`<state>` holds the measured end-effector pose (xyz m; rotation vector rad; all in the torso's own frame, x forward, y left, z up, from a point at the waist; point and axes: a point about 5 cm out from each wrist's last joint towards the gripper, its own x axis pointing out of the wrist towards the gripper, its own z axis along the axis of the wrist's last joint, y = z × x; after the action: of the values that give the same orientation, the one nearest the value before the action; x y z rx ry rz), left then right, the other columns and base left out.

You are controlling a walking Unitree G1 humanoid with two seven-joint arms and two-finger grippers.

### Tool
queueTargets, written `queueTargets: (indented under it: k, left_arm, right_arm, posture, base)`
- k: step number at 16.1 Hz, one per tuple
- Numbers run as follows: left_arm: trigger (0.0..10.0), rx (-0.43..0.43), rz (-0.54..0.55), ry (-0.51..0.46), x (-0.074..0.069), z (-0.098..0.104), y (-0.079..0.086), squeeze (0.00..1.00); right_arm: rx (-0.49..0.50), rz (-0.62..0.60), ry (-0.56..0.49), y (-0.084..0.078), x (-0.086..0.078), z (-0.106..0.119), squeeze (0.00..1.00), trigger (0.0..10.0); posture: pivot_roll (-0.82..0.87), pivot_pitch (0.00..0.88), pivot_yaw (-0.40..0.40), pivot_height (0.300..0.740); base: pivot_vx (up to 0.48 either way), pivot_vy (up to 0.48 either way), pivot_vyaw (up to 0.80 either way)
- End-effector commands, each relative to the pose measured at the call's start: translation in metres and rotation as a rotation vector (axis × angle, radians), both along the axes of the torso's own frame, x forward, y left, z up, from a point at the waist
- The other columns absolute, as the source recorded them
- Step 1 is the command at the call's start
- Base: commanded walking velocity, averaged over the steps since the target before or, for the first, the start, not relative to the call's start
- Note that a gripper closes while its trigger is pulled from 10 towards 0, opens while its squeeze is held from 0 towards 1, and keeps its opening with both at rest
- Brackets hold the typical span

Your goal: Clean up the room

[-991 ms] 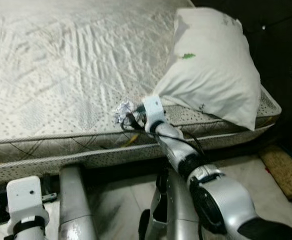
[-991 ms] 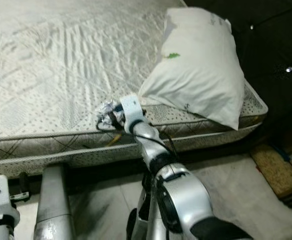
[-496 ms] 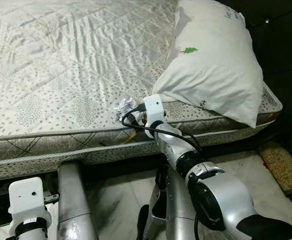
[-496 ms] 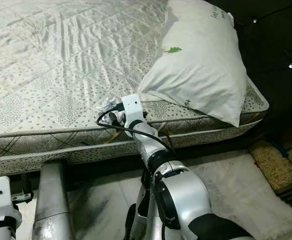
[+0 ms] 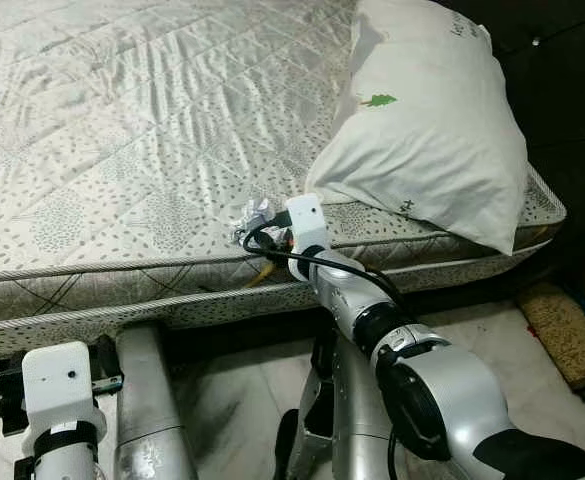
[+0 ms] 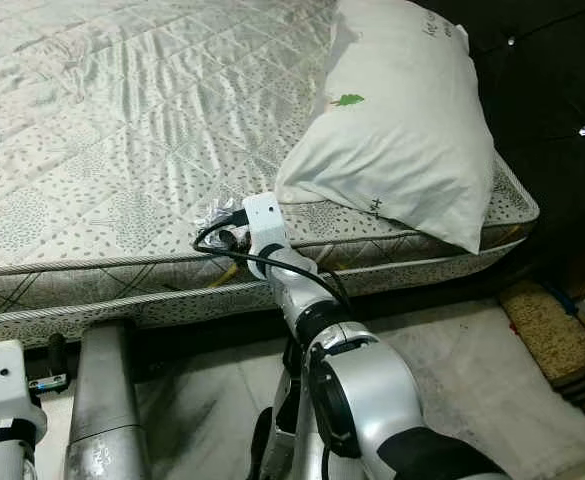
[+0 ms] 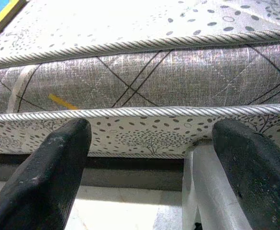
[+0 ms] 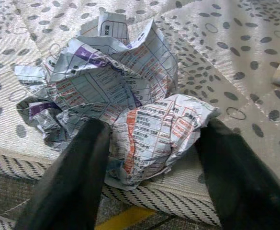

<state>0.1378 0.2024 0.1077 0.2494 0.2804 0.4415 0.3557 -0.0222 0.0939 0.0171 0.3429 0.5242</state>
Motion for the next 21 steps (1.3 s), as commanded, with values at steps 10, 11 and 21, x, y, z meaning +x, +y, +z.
queueTargets:
  k: [10,11,21]
  left_arm:
    - [10.0,-0.128,-0.261,-0.116,0.013,0.012,-0.029,0.00]
    - [10.0,-0.126,-0.259,-0.113,0.013,0.012,-0.029,0.00]
    - [10.0,-0.115,-0.306,-0.140,0.034,0.003,-0.027,0.00]
  right_arm:
    - [0.059,0.025,0.096,0.019,-0.015,-0.014,0.00,0.0]
    - [0.059,0.024,0.096,0.019,-0.015,-0.014,0.00,0.0]
    - [0.147,-0.046,0.119,0.006,-0.009,-0.012,0.00,0.0]
  posture:
    - [0.38,0.155,-0.234,0.486]
    - [0.38,0.155,-0.234,0.486]
    - [0.32,0.019,-0.197,0.486]
  base:
    - [0.000,0.000,0.00]
    - [0.000,0.000,0.00]
    - [0.000,0.000,0.00]
